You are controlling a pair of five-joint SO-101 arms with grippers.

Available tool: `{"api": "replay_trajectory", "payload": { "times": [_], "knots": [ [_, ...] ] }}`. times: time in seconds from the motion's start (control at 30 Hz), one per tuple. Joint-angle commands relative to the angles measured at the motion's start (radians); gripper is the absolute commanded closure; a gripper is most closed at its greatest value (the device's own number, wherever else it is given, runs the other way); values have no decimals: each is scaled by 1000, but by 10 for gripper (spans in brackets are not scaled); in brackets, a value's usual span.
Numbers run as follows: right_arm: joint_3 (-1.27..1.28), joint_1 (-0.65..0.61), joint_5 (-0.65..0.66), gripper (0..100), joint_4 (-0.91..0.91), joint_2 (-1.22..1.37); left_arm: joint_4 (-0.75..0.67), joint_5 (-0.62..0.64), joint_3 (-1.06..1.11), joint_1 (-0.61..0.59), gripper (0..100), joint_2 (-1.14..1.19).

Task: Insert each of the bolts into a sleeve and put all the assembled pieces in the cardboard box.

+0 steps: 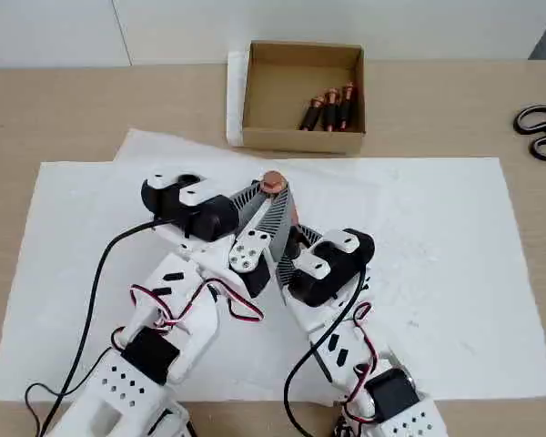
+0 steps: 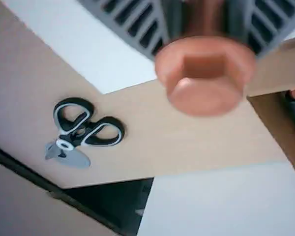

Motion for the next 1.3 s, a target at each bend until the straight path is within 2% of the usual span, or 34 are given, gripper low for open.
{"api": "replay_trajectory", "payload": {
  "times": [0.0,0.33,0.5,0.77,0.97,1.27],
  "knots": [
    [8,-7,-3,995,-15,-10,-66,-6,15,5,994,-20],
    [8,-7,-3,995,-15,-10,-74,-6,30,5,994,-20],
    [8,-5,-3,995,-15,-10,-14,-6,30,8,994,-20],
    [8,-5,-3,995,-15,-10,5,-6,30,8,994,-20],
    [8,-2,-3,995,-15,-10,110,-6,27,43,994,-21],
    [8,-1,-3,995,-15,-10,152,-6,25,44,994,-21]
  ]
}}
